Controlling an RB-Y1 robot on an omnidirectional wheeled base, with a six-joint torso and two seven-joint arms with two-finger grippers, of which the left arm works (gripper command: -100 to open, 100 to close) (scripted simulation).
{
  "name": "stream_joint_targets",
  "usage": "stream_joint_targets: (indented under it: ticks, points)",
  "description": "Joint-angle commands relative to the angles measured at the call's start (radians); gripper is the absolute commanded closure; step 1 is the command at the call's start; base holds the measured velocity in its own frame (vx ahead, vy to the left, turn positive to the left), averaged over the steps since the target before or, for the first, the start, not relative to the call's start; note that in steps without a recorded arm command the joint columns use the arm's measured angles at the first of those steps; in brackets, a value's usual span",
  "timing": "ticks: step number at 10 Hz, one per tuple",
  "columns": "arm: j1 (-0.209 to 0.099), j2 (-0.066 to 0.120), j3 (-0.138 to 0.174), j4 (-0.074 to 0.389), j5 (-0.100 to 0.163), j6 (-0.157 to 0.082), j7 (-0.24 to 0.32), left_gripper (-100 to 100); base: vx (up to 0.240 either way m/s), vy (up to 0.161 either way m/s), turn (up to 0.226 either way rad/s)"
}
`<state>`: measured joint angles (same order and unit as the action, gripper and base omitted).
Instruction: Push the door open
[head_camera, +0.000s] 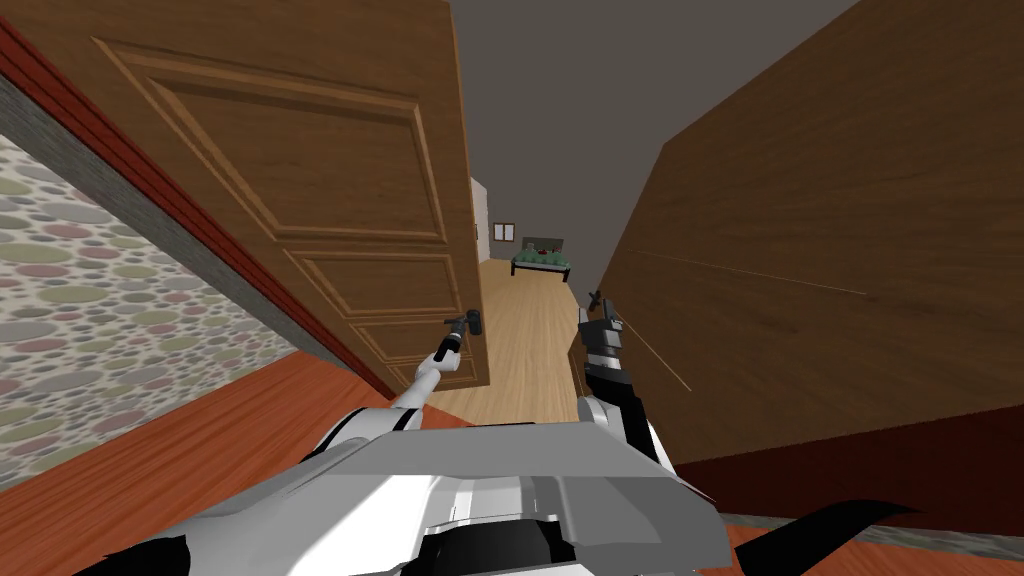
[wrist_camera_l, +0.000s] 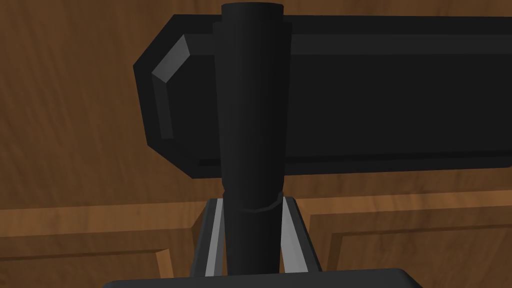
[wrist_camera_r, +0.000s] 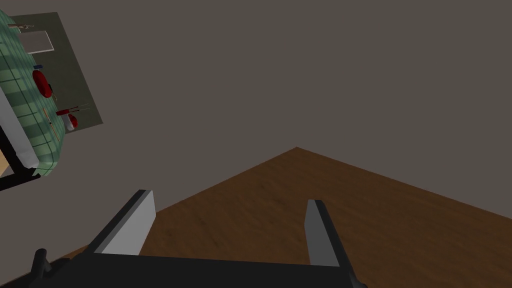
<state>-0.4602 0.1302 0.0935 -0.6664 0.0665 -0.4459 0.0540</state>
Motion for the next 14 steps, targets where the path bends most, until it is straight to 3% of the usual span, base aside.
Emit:
stream_joint_targets:
  ticks: [1, 8, 14]
  points:
    - [0.001, 0.019, 0.027, 0.007, 0.007, -0.007, -0.007, 100, 0.202, -0.136, 0.08]
    - [0.006, 0.044, 0.103, 0.016, 0.028, -0.011, -0.034, 100, 0.162, -0.127, 0.074]
    - [0.016, 0.061, 0.14, 0.013, 0.04, -0.005, -0.044, 100, 0.141, -0.08, 0.051]
